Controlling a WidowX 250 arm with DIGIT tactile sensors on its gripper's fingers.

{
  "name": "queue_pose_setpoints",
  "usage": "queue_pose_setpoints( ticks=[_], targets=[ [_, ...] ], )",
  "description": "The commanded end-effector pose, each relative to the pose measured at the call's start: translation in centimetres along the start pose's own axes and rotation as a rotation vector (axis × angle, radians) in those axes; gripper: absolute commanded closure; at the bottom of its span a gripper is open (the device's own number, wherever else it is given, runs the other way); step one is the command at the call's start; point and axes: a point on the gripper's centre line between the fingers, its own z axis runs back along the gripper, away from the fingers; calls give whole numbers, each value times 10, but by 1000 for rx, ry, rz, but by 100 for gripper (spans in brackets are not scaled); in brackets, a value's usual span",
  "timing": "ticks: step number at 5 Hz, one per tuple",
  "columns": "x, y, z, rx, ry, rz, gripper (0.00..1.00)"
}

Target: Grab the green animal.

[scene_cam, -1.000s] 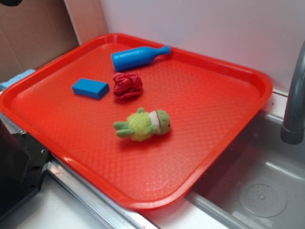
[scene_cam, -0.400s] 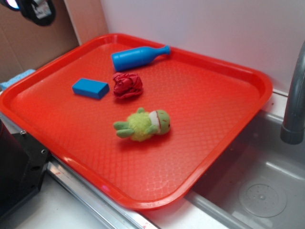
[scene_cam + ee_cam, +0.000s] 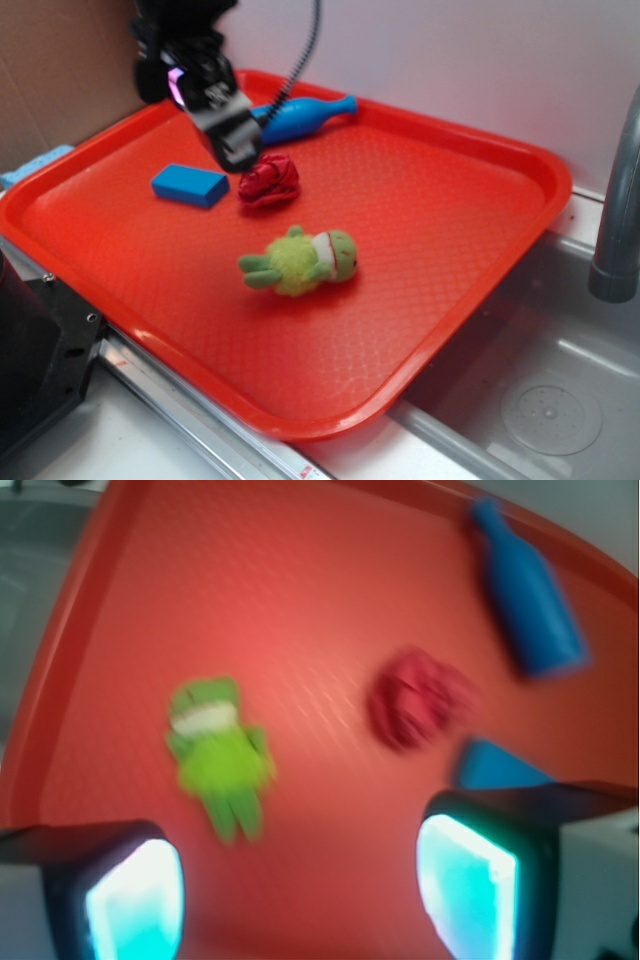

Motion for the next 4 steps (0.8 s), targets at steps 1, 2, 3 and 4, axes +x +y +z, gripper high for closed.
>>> queue_pose_setpoints(
  ticks=[1,2,3,4],
  targets=[
    [7,-14,-50,-5,23,-87,0],
    [2,-18,-69,-130,75,-139,0],
    [-1,-22,-84,-85,105,-127,0],
    [-1,-22,-92,-56,112,-104,100]
  ],
)
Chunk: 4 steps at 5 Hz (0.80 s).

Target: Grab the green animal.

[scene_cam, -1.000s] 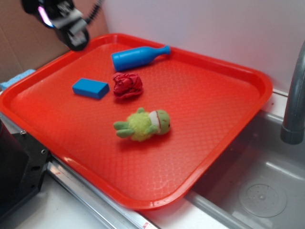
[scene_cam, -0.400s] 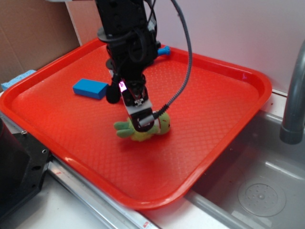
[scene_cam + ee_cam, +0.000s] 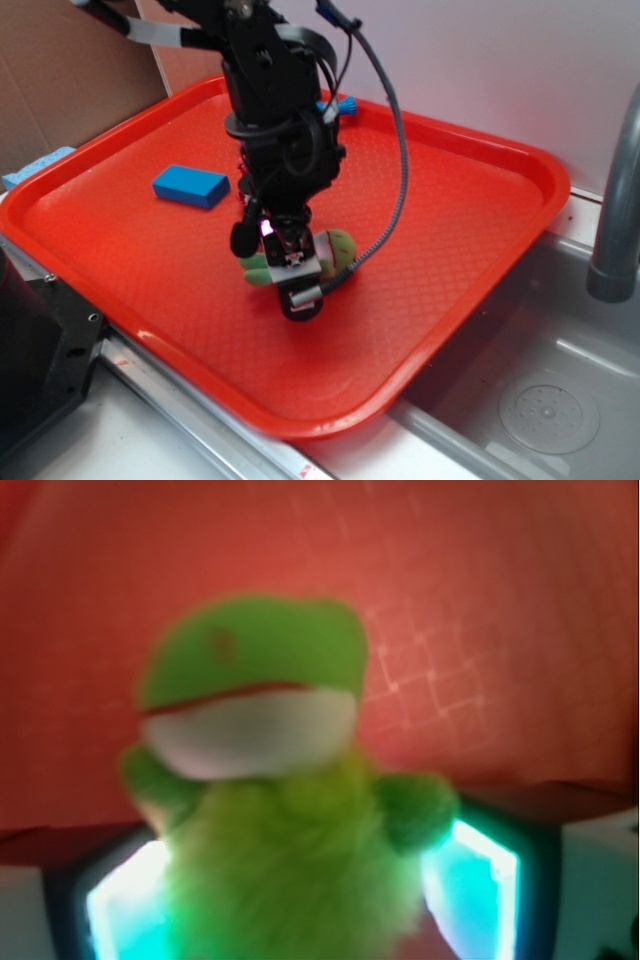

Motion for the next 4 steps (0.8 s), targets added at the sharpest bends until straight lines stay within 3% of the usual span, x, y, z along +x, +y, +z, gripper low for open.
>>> queue_pose_setpoints(
  ticks=[1,2,3,4],
  targets=[
    [2,-5,4,32,-12,19,100],
    [-4,1,33,134,2,109,100],
    [-17,19,84,100,-7,327,100],
    [-39,36,135,127,-85,481,100]
  ],
)
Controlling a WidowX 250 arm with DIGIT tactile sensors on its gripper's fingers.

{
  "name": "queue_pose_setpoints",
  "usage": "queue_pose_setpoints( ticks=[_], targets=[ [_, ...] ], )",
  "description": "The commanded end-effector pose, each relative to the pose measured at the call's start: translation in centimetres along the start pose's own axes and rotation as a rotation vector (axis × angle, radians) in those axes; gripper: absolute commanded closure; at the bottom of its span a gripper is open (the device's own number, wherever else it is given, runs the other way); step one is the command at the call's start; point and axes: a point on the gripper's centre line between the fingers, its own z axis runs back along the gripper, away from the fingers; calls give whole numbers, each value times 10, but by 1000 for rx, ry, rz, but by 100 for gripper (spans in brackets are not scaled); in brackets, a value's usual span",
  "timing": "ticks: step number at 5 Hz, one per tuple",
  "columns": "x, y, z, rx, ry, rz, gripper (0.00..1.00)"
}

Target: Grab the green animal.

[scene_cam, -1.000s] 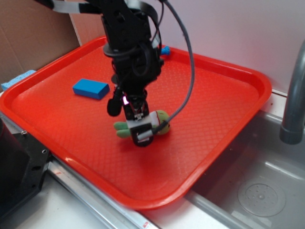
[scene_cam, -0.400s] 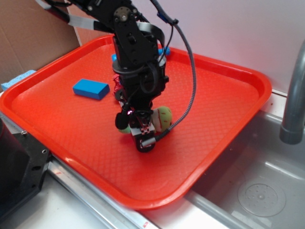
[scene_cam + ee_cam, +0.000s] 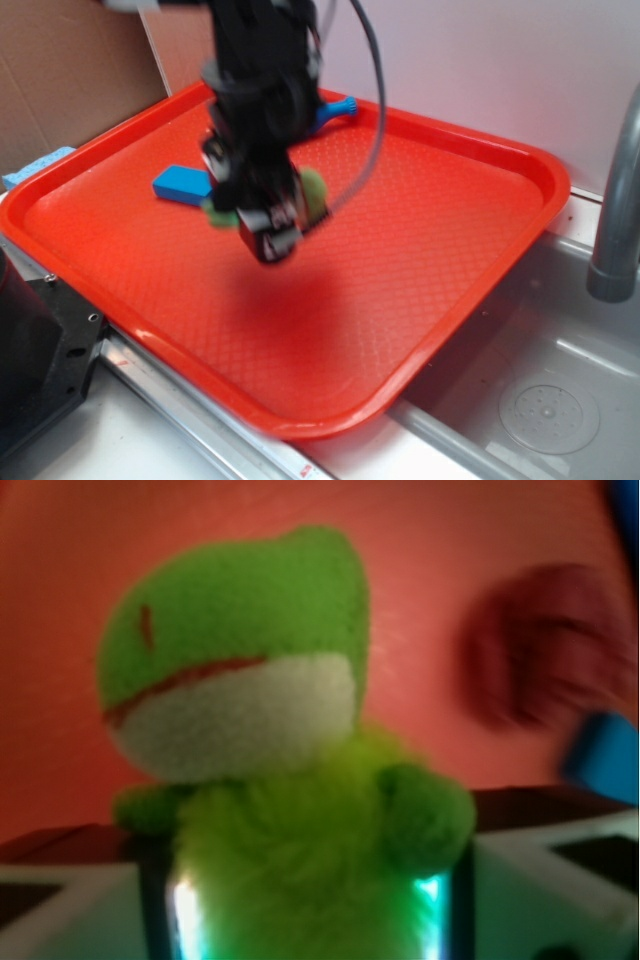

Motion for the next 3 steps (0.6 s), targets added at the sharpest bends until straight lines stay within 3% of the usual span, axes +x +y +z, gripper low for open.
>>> queue_pose_setpoints(
  ticks=[1,2,3],
  targets=[
    [-32,53,93,-61,-137,288,100],
    [-41,68,101,-56,-148,337,100],
    [-34,71,95,-31,-75,339,100]
  ],
)
